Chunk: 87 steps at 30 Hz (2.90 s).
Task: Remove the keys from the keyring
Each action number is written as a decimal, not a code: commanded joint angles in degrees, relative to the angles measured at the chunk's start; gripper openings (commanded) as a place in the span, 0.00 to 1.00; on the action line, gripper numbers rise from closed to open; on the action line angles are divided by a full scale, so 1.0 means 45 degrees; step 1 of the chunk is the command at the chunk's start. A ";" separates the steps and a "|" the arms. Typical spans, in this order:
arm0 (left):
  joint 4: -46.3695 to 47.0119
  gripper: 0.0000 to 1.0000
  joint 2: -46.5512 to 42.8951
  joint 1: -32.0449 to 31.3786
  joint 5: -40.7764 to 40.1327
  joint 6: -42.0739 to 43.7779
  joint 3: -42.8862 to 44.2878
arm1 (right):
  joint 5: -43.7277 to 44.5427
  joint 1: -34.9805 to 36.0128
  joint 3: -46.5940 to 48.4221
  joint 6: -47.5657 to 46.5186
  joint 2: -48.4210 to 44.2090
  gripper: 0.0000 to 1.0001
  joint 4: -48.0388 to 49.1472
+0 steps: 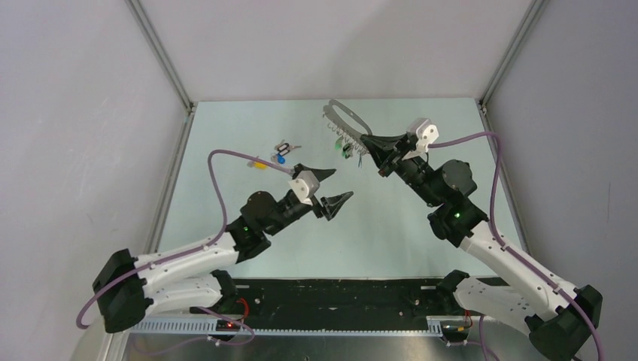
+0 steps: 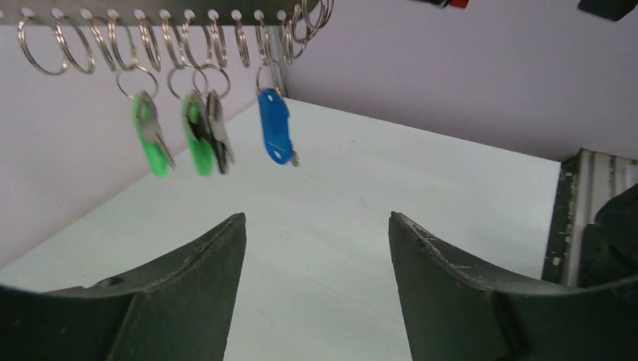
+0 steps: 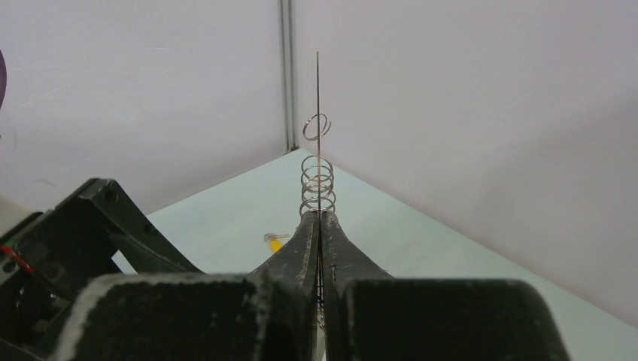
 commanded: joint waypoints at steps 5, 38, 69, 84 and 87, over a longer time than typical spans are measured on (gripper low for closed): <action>0.3066 0.65 0.1745 -0.0111 -0.0417 0.1095 0.1048 | 0.0639 0.0090 0.0452 -0.0116 -0.0021 0.00 0.1693; 0.4403 0.46 0.4499 -0.0116 -0.0838 0.1650 0.3010 | 0.0335 0.0062 0.0448 -0.0029 -0.0203 0.00 0.1550; 0.4378 0.02 0.4631 -0.0117 -0.1381 0.1576 0.2599 | 0.0381 -0.0141 0.0450 0.0294 -0.0503 0.00 0.1399; -0.8825 0.00 0.3975 -0.0112 0.0498 0.0044 0.7121 | 0.1805 -0.2570 -0.1084 0.4229 -0.0187 0.15 -0.1224; -1.2817 0.00 0.4196 -0.0114 0.0849 0.0542 0.8484 | 0.0623 -0.3325 -0.2048 0.5035 -0.0318 0.39 -0.1118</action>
